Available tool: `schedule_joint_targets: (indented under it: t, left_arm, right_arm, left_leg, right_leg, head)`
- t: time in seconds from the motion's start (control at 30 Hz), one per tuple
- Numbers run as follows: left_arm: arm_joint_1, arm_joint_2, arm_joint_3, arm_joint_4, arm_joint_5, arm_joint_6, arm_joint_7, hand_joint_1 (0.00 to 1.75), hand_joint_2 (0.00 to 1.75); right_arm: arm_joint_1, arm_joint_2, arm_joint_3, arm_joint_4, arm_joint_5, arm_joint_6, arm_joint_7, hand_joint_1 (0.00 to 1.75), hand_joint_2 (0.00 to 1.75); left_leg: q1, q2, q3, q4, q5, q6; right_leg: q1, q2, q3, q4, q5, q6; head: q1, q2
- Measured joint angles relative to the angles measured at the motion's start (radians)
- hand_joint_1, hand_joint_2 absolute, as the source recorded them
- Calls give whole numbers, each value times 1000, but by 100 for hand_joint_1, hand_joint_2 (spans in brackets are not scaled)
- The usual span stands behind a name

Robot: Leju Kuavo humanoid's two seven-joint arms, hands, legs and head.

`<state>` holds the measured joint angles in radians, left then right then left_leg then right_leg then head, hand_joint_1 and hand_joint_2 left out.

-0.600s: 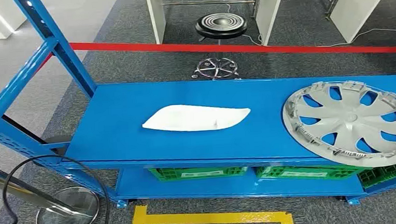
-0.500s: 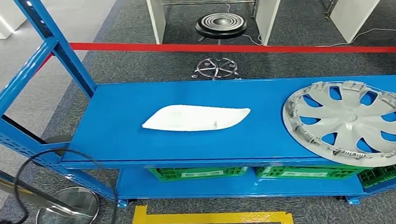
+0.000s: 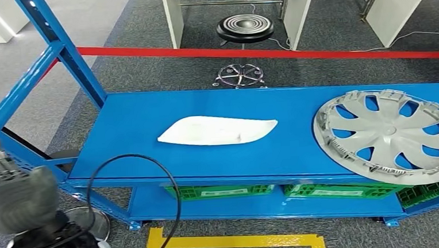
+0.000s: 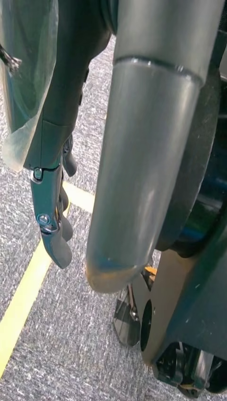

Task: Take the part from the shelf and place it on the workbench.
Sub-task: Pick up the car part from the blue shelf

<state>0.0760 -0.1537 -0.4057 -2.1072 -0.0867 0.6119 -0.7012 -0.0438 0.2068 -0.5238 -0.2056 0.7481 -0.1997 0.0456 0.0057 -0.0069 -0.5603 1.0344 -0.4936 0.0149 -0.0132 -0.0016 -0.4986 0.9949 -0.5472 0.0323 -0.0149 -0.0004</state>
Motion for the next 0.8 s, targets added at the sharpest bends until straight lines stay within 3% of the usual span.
schedule_joint_targets:
  t: [0.37, 0.53, 0.8]
  left_arm:
    - [-142, 26, -65, 257, -74, -185, 23, 0, 175]
    - [-236, 36, -97, 352, -152, -254, 89, 0, 175]
    - [-371, 44, -120, 487, -252, -290, 172, 0, 175]
  right_arm:
    - [-5, 0, 0, 1, 39, 32, 1, 0, 0]
    - [-7, 0, 6, 3, 73, 49, 10, 0, 0]
    - [-9, 0, 19, 3, 114, 71, 16, 0, 0]
  left_leg:
    - [0, 0, 0, 1, 0, 0]
    - [0, 0, 0, 1, 1, 0]
    - [0, 0, 0, 1, 1, 0]
  right_leg:
    - [0, 1, 11, 0, 1, 1]
    - [0, 1, 12, 0, 1, 1]
    - [0, 1, 12, 0, 1, 1]
  head:
    - [0, 0]
    - [0, 0]
    - [0, 0]
